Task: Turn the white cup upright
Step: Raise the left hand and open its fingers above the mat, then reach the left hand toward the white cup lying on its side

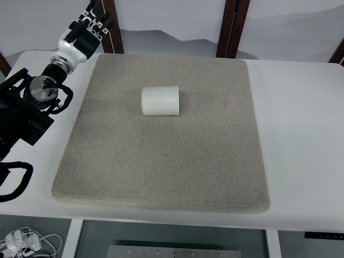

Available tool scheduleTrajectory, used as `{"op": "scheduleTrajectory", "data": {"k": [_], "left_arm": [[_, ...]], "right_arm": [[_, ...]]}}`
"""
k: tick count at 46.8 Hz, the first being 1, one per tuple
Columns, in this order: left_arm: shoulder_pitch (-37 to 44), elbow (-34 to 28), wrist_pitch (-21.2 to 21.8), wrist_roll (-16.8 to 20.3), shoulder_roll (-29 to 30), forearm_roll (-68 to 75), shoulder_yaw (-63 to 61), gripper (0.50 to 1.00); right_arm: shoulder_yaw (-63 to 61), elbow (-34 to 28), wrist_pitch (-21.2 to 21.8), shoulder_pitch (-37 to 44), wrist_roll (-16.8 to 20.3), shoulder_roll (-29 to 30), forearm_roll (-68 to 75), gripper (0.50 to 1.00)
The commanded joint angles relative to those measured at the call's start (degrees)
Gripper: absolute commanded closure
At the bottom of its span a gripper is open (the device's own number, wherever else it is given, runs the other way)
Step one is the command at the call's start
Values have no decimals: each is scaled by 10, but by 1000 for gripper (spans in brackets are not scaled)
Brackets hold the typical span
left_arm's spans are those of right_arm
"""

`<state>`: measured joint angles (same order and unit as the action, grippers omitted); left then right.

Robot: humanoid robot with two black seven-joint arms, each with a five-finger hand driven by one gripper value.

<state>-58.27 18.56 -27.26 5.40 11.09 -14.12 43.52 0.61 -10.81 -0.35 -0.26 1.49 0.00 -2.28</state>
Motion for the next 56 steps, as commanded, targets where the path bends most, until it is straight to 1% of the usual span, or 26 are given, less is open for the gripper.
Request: {"op": "scheduleTrajectory", "data": {"k": [1,3,9,15,24,35,40,44,49,56], "left_arm": [[-4,3,-24,19,2,65,-2,501],[-9,3,-31,30,4,102,-2,501],[-24,10,-38,31,13,182,-2,501],[-24,54,-38,33,40,241,-8,504],[-26,112,-36,56,74,399,-18,504],[-37,198,-31,56,104,558,-25,508],[-37,237,-16,55,112,643,-29,525],[-35,269,-2,50,119,721,-31,527],[-35,302,-2,41,125,781,-35,525],[-50,332,-2,-4,134,798,-79,525]], "right_arm": [[0,0,0,0,0,0,0,548],[0,0,0,0,0,0,0,548],[0,0,0,0,0,0,0,548],[0,0,0,0,0,0,0,548],[0,0,0,0,0,0,0,548],[0,0,0,0,0,0,0,548],[0,0,0,0,0,0,0,548],[0,0,0,0,0,0,0,548],[0,0,0,0,0,0,0,548],[0,0,0,0,0,0,0,548]]}}
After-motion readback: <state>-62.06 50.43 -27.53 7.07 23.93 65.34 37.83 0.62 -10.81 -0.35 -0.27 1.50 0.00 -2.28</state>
